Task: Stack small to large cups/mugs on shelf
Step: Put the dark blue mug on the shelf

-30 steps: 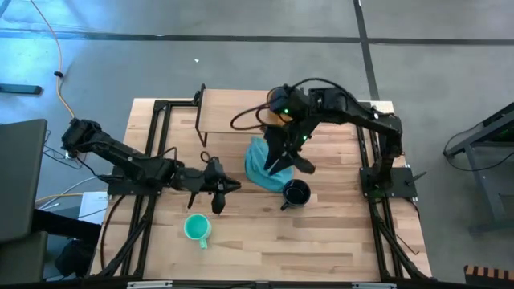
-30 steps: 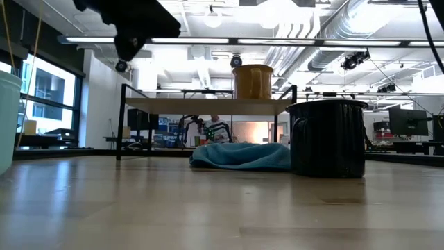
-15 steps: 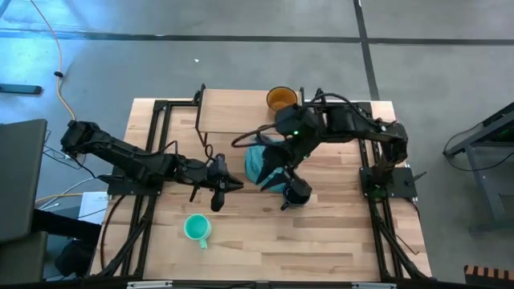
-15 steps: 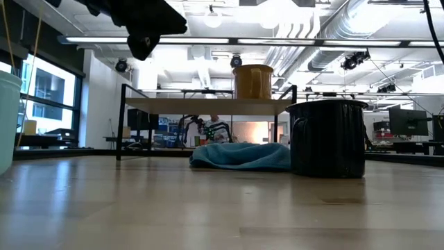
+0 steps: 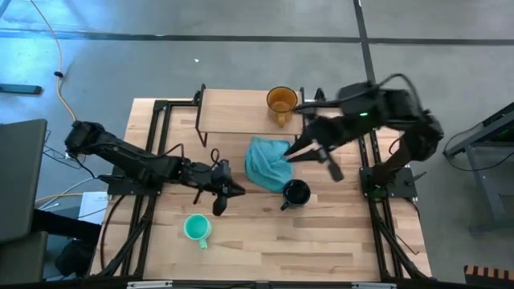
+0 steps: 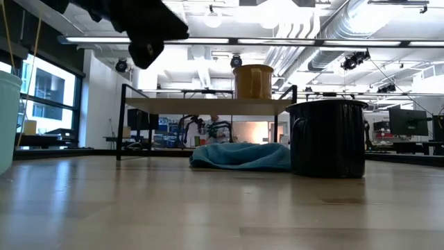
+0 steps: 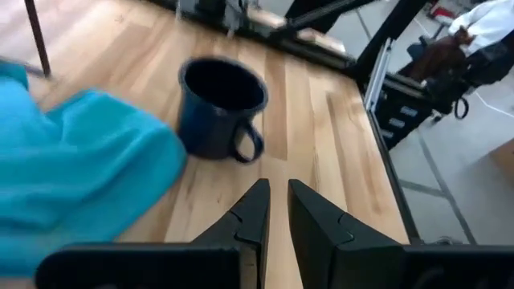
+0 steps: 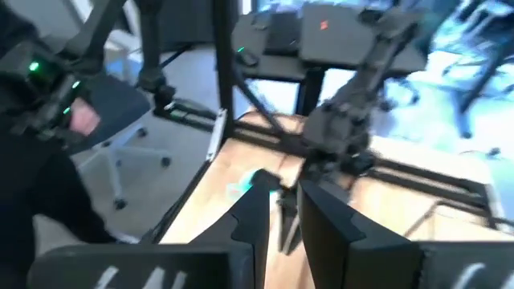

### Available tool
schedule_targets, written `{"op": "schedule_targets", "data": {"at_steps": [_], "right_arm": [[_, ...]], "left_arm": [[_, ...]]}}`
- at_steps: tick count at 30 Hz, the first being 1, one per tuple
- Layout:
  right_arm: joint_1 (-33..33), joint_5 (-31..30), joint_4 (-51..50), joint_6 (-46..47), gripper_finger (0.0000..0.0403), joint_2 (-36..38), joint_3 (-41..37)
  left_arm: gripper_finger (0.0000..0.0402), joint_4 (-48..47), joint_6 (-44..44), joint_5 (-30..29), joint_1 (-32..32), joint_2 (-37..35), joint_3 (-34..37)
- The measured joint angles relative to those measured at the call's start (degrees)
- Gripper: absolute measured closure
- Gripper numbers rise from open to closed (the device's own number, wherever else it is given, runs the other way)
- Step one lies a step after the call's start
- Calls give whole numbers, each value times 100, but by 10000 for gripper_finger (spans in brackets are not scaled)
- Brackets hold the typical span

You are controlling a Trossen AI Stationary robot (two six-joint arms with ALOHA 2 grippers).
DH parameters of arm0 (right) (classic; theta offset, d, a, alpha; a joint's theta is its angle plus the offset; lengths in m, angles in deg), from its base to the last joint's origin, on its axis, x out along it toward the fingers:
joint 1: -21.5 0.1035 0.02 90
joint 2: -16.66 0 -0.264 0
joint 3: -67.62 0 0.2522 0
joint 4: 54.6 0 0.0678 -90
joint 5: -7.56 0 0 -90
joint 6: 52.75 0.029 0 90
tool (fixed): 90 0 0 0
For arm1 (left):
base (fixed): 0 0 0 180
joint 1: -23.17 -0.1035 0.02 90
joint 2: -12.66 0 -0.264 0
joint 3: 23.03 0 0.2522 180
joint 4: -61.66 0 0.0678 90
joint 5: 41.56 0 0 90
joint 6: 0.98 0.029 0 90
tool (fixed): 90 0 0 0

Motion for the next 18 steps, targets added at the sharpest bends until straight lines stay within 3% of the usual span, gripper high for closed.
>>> {"op": "schedule_targets", "data": {"at_steps": [9, 14, 18], "right_arm": [[209, -1131, -338, 371, 346, 874, 0], [474, -1229, -508, 327, 346, 1101, -163], [715, -1232, 61, 82, 346, 1449, -936]], "left_arm": [[364, 629, -353, 522, -363, 269, 7], [364, 1155, -357, 593, -492, 348, 2], [364, 1365, -353, 566, -492, 397, -57]]}}
